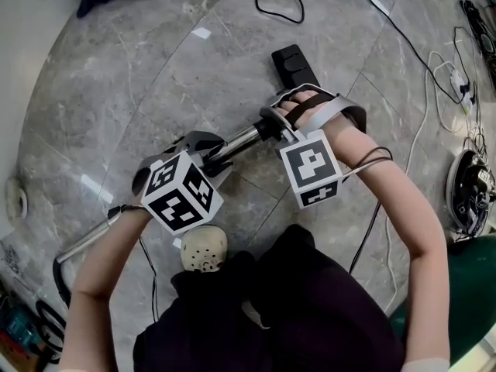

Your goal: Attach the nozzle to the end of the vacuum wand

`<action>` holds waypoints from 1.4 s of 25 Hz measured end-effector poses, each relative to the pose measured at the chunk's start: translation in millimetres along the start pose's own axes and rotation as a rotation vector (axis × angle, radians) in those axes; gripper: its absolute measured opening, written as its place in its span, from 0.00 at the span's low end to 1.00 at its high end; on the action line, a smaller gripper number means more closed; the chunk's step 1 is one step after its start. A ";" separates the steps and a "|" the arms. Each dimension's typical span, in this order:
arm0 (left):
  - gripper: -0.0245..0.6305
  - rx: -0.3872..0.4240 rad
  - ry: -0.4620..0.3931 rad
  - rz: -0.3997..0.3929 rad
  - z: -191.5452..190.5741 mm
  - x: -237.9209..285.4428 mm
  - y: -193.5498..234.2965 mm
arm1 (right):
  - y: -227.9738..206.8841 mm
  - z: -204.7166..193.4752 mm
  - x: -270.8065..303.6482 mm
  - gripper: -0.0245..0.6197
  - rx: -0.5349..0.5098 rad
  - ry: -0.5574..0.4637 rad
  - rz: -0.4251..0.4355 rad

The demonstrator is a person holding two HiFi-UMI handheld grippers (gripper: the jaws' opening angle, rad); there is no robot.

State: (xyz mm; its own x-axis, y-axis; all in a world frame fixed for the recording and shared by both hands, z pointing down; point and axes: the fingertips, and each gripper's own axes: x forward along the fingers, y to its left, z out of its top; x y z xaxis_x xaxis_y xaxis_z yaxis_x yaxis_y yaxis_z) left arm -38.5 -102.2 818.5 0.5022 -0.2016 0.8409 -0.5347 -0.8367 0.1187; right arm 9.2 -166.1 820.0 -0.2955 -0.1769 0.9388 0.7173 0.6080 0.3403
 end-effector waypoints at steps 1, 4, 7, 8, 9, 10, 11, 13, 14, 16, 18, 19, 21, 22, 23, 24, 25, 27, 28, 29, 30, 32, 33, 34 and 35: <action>0.30 -0.004 -0.002 -0.002 0.4 1.9 1.0 | 0.2 -0.3 1.8 0.32 0.002 -0.001 0.004; 0.30 -0.003 0.005 -0.004 0.3 7.9 3.7 | 2.1 -2.3 8.1 0.32 -0.005 0.003 0.023; 0.30 0.001 0.015 -0.011 -2.2 13.4 4.3 | 4.9 -2.6 12.7 0.32 -0.018 0.000 0.042; 0.30 -0.005 0.013 -0.015 -2.3 14.6 4.6 | 5.3 -2.3 13.7 0.32 -0.021 -0.003 0.043; 0.30 -0.014 0.003 -0.016 -1.2 15.1 5.6 | 5.4 -1.9 14.4 0.32 -0.021 -0.006 0.044; 0.31 -0.025 -0.013 -0.013 1.2 15.1 7.4 | 5.3 -1.7 14.8 0.32 -0.019 -0.009 0.043; 0.32 -0.036 -0.032 -0.007 4.2 14.6 9.6 | 5.1 -1.9 15.1 0.32 -0.019 -0.012 0.040; 0.37 -0.055 -0.058 -0.001 9.3 14.0 12.6 | 4.9 -2.9 15.2 0.32 -0.029 -0.018 0.023; 0.39 -0.060 -0.063 -0.007 10.9 14.1 12.5 | 5.0 -3.4 14.9 0.32 -0.035 -0.023 0.012; 0.43 -0.061 -0.067 -0.026 13.6 14.5 9.9 | 5.4 -3.8 14.0 0.32 -0.040 -0.029 0.000; 0.45 -0.061 -0.076 -0.038 16.1 14.2 7.2 | 5.2 -3.8 12.9 0.33 -0.042 -0.032 -0.003; 0.47 -0.063 -0.082 -0.041 17.2 13.5 6.5 | 4.9 -3.8 12.1 0.34 -0.042 -0.031 -0.004; 0.48 -0.068 -0.097 -0.044 19.6 11.2 6.8 | 5.7 -5.5 10.4 0.37 -0.041 -0.022 0.006; 0.48 -0.068 -0.105 -0.046 20.8 9.2 7.2 | 6.9 -7.5 9.5 0.41 -0.040 -0.013 0.015; 0.49 -0.067 -0.114 -0.049 22.1 6.5 7.6 | 8.1 -10.0 8.1 0.45 -0.037 -0.005 0.021; 0.49 -0.067 -0.122 -0.052 23.5 2.9 8.0 | 8.6 -12.3 5.6 0.47 -0.028 -0.003 0.021; 0.49 -0.067 -0.131 -0.051 25.1 -1.7 9.0 | 8.0 -13.7 1.4 0.48 -0.008 -0.011 0.014; 0.49 -0.067 -0.153 -0.036 30.4 -12.6 13.7 | 3.2 -14.1 -10.8 0.48 0.077 -0.053 -0.014; 0.49 -0.067 -0.167 -0.022 33.7 -18.3 17.3 | -0.7 -13.8 -17.8 0.48 0.134 -0.081 -0.031; 0.49 -0.069 -0.182 -0.004 36.9 -23.9 21.5 | -5.2 -13.5 -24.7 0.48 0.193 -0.111 -0.051; 0.49 -0.073 -0.198 0.018 40.2 -29.2 26.2 | -10.0 -13.8 -31.4 0.48 0.254 -0.143 -0.074; 0.49 -0.073 -0.237 0.060 48.0 -38.0 35.3 | -19.2 -16.6 -44.9 0.48 0.388 -0.208 -0.123; 0.49 -0.065 -0.258 0.078 52.5 -41.3 38.7 | -23.2 -19.2 -51.8 0.48 0.463 -0.242 -0.148; 0.49 -0.055 -0.280 0.093 57.1 -43.8 41.1 | -26.8 -22.4 -58.8 0.48 0.541 -0.276 -0.175; 0.49 -0.047 -0.303 0.107 61.7 -45.9 42.6 | -30.0 -26.1 -65.7 0.48 0.618 -0.310 -0.205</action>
State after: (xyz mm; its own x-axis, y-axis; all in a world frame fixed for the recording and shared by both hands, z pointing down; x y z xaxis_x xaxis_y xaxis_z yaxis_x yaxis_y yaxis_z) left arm -42.4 -160.0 752.4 0.6172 -0.4354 0.6554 -0.6227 -0.7795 0.0686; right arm 23.6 -192.9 749.5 -0.6172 -0.1624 0.7699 0.1668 0.9292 0.3297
